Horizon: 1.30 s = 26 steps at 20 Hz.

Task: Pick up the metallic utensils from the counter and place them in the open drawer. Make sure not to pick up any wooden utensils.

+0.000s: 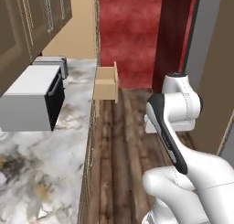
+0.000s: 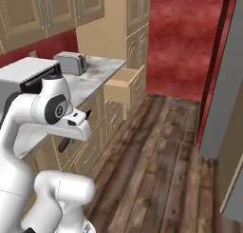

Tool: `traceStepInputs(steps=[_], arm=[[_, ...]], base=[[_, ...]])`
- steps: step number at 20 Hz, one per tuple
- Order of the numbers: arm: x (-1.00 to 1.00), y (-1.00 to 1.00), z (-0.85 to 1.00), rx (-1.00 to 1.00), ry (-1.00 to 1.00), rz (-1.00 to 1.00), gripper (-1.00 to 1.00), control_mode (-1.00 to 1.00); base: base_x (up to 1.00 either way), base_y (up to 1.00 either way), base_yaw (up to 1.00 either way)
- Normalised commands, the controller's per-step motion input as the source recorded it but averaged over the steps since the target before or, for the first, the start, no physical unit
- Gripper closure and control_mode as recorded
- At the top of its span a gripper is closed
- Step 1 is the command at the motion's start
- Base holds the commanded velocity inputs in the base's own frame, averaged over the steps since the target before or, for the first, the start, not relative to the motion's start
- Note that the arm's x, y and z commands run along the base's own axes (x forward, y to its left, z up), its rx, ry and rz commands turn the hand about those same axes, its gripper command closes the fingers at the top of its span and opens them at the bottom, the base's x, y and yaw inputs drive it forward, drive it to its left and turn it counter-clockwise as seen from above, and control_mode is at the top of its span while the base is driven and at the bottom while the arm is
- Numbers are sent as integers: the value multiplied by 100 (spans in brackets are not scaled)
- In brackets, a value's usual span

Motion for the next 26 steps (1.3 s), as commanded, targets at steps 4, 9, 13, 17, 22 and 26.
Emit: traceStepInputs(steps=[4,9,13,17,22,26], arm=[[0,0,0,0,0,0,100,100],[0,0,0,0,0,0,100,100],[0,0,0,0,0,0,100,100],[0,0,0,0,0,0,100,100],[0,0,0,0,0,0,100,100],[0,0,0,0,0,0,100,100]], base=[[95,-24,8],[100,-48,0],[99,-37,0],[62,-32,9],[28,-2,1],[90,0,0]])
